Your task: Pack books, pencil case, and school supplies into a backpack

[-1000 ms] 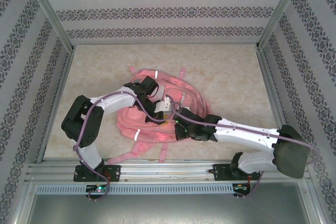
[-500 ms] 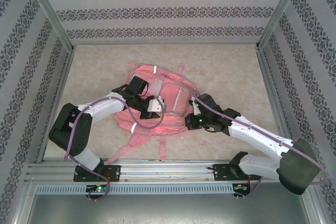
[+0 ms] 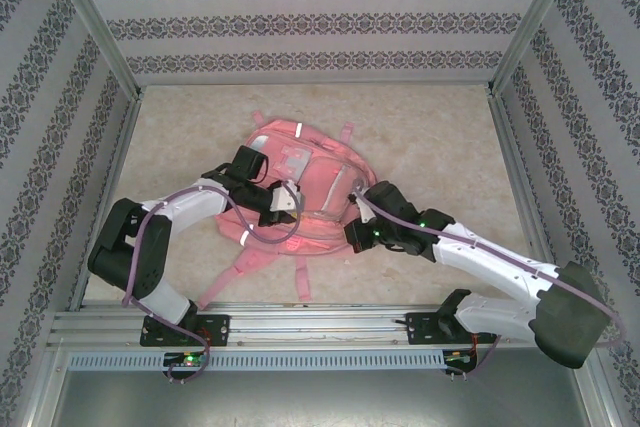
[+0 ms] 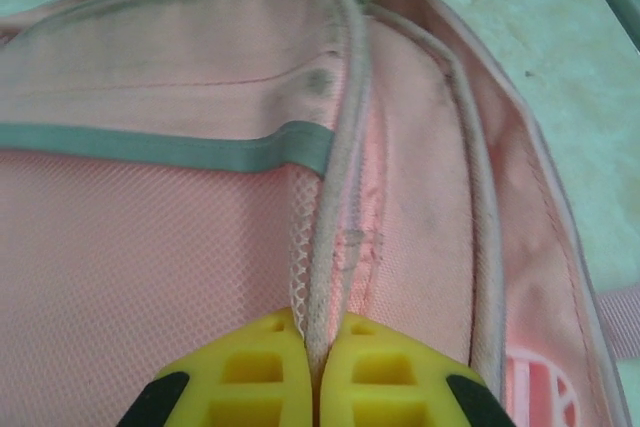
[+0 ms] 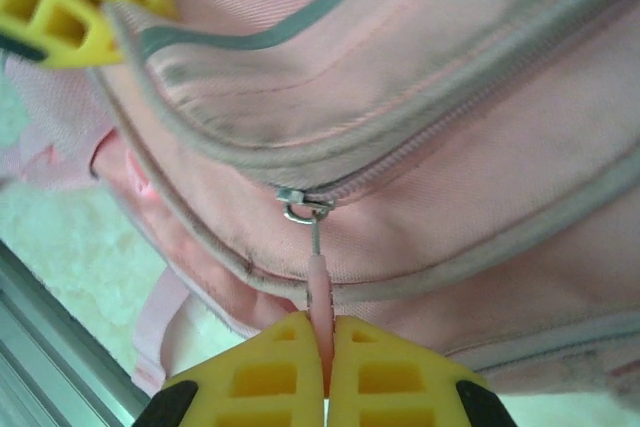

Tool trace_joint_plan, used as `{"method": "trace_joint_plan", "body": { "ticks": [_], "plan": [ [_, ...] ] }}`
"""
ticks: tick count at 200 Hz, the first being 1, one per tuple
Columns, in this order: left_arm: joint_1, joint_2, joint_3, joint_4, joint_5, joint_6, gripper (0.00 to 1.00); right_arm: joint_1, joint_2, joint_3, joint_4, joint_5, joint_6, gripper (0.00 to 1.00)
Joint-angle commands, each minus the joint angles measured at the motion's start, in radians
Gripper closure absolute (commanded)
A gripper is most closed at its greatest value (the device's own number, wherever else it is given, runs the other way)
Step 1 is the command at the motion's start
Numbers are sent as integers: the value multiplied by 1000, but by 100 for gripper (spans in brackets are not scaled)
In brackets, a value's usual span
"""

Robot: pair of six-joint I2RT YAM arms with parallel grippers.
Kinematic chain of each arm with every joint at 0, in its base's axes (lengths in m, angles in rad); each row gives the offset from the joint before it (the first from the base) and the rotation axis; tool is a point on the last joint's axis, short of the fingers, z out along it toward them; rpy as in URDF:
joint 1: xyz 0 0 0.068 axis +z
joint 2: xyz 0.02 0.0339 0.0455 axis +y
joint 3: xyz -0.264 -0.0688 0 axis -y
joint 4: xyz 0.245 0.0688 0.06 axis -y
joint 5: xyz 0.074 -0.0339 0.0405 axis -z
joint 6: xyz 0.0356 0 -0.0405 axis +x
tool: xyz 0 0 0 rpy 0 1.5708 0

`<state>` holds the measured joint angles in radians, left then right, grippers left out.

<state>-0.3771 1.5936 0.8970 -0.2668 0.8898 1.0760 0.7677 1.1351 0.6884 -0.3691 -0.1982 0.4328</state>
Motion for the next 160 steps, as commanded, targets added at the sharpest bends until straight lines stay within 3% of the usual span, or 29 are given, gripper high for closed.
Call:
{"method": "trace_joint_plan", "body": {
  "ticks": [1,10,15,20,37,43,51,60,78,107,128,144,160],
  "plan": [
    [106,-15,14,216,-32,-88,89,84,16,20,-109,10,-3,100],
    [110,4,31,239,-55,-111,82,126,38,28,-44,-9,37,100],
    [113,16,41,248,-61,-127,66,149,54,37,-13,-8,60,100],
    [116,27,50,254,-61,-138,58,171,72,47,17,-4,81,100],
    [115,35,92,176,26,-123,46,206,144,91,89,-1,123,100],
    [115,26,111,73,99,-64,40,206,167,111,96,5,130,100],
    [104,14,153,-167,163,177,36,204,190,131,99,17,131,100],
    [71,10,198,-371,117,274,36,205,206,148,98,23,121,100],
    [15,-21,199,-528,42,351,35,196,218,155,92,-1,100,100],
    [-77,-115,33,-300,-37,268,30,182,208,120,104,-62,88,100],
    [-106,-93,41,-271,-49,258,31,177,184,92,117,-78,92,100],
    [-127,-54,60,-270,-86,255,37,173,168,75,130,-77,101,100],
    [-152,-21,68,-252,-140,246,55,173,157,64,132,-64,107,100]
  ]
}}
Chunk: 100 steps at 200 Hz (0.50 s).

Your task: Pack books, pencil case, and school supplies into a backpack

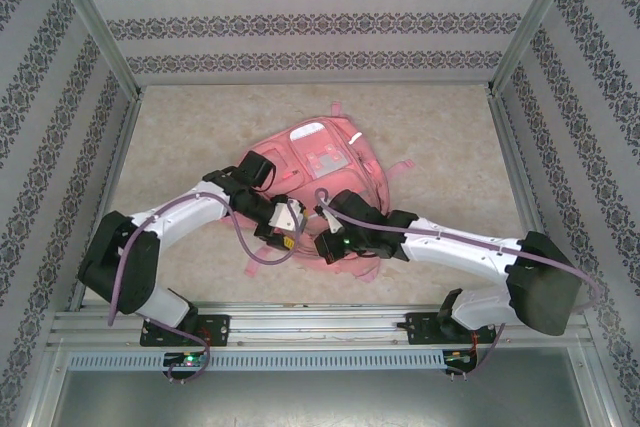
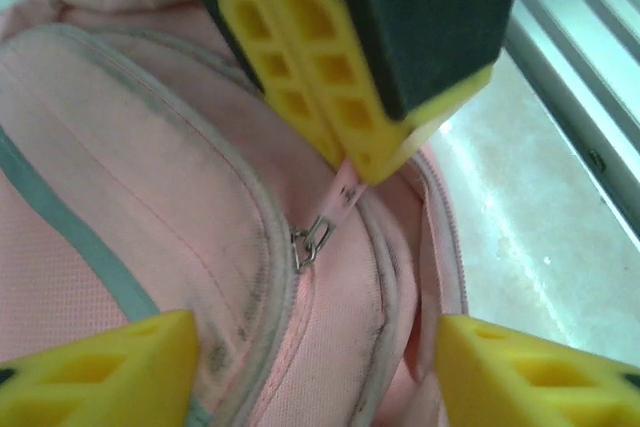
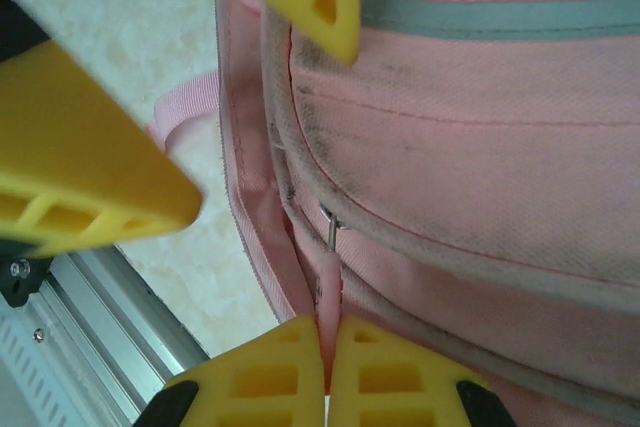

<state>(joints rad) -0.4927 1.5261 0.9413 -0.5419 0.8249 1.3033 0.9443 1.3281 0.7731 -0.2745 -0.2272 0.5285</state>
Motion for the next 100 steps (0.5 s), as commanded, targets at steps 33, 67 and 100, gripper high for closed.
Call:
{"method": "trace_joint_plan", "body": {
  "ticks": [33,67,100],
  "plan": [
    [-40,49,19,48,-111,15,100,-17,-53,-45,-42,87,-1,100],
    [-34,22,24,-7,-126,71,100,-152,-99,-145,-49,141,2,100],
    [-15,18,33,-81,-117,119,100,-237,-147,-164,-76,252,-24,100]
  ]
}}
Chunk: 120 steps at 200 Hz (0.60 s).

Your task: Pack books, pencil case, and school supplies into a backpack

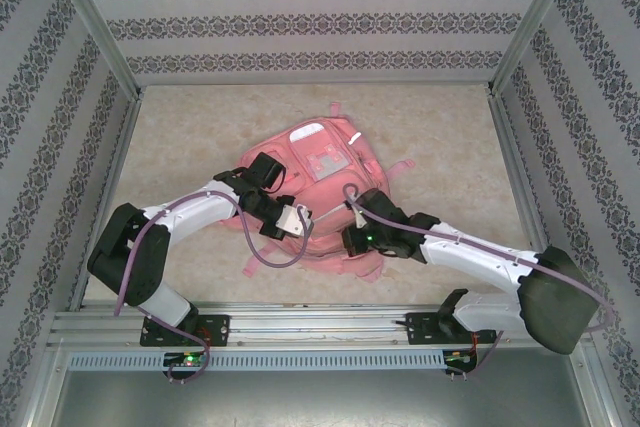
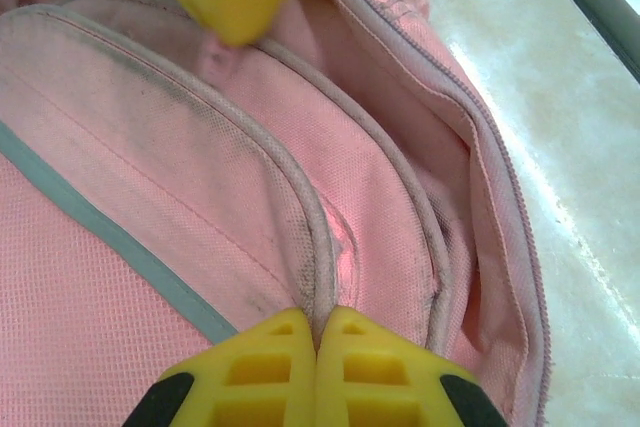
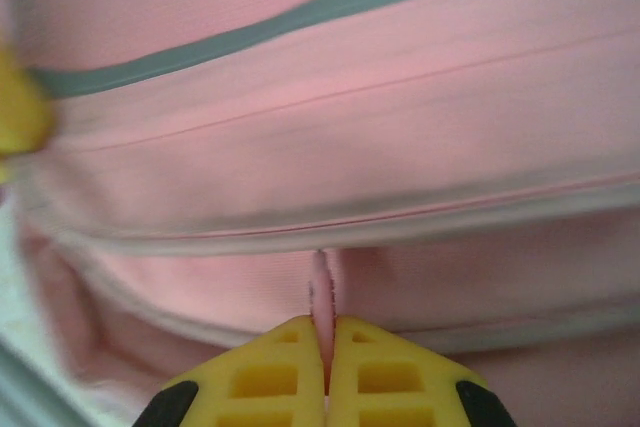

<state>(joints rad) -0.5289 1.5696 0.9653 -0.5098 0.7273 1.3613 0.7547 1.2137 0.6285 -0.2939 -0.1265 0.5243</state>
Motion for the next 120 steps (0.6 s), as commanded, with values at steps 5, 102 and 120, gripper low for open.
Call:
{"method": "trace_joint_plan", "body": {
  "ticks": [5,102,120],
  "plan": [
    [26,-29,5,-109,-18,61,100,-54,-35,-18,-60,166,-26,100],
    [281,5,50,228,3,-482,68,93,44,11,125,-68,73,100],
    [277,-27,67,136,141,-432,41,144,126,60,208,-79,126,100]
  ]
}}
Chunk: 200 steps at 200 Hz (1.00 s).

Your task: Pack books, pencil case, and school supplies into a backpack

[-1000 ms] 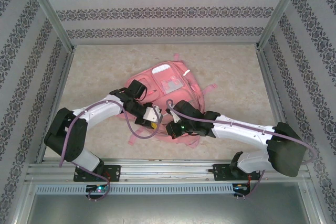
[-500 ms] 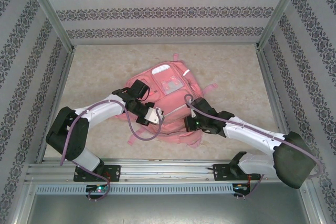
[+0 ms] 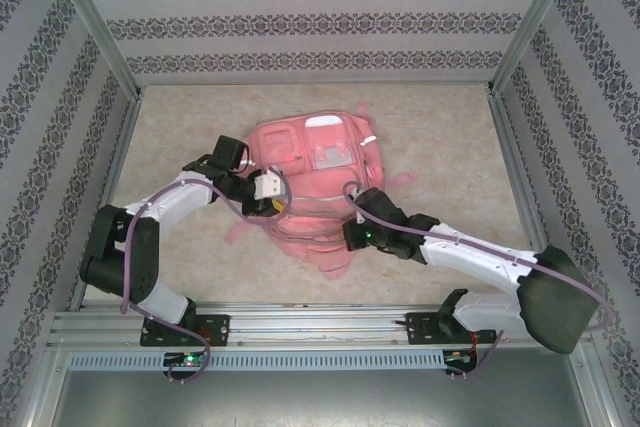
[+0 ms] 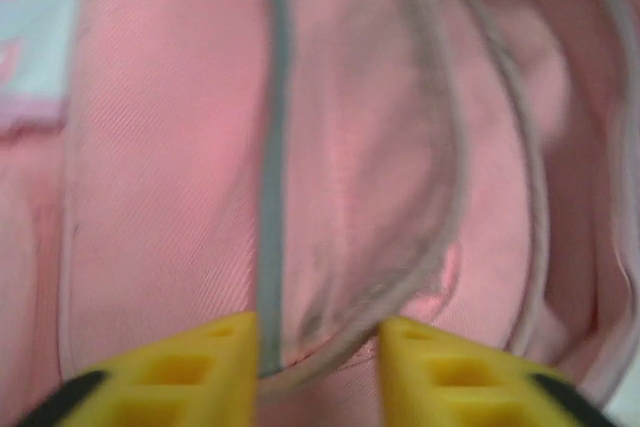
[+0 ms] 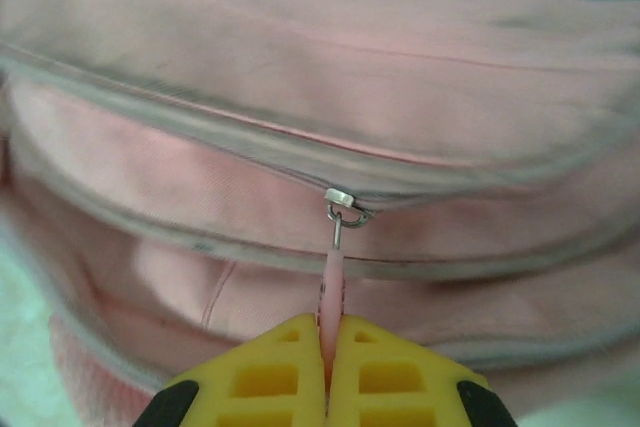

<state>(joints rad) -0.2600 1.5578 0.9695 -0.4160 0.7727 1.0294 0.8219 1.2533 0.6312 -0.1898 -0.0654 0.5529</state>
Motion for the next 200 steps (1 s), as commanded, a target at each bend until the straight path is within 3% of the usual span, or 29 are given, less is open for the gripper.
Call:
{"method": "trace_joint_plan", "body": {
  "ticks": [1,23,40,80,113,134,143,161,200],
  "plan": [
    [7,-18,62,38,103,-93,40,78,90,61,106,-140,99,100],
    [-15,-94,5,-24,180,21,26,86,156,120,145,-164,109,100],
    [-50,-121,-19,-82,163,106,24,86,170,141,144,-181,89,100],
    [-181,-50,-13,-109,5,166,27,86,155,131,149,-242,87,100],
    [-226,46,30,-153,-43,201,38,85,116,91,155,-241,117,100],
    [-240,65,33,-181,-67,242,40,86,90,65,151,-221,125,100],
    [-243,64,31,-178,-79,239,54,84,81,58,141,-208,125,100],
    [-243,61,36,-163,-140,201,100,85,69,56,87,-187,110,100],
    [-232,10,18,-156,-164,250,100,34,-1,39,-179,15,-3,100]
  ]
}}
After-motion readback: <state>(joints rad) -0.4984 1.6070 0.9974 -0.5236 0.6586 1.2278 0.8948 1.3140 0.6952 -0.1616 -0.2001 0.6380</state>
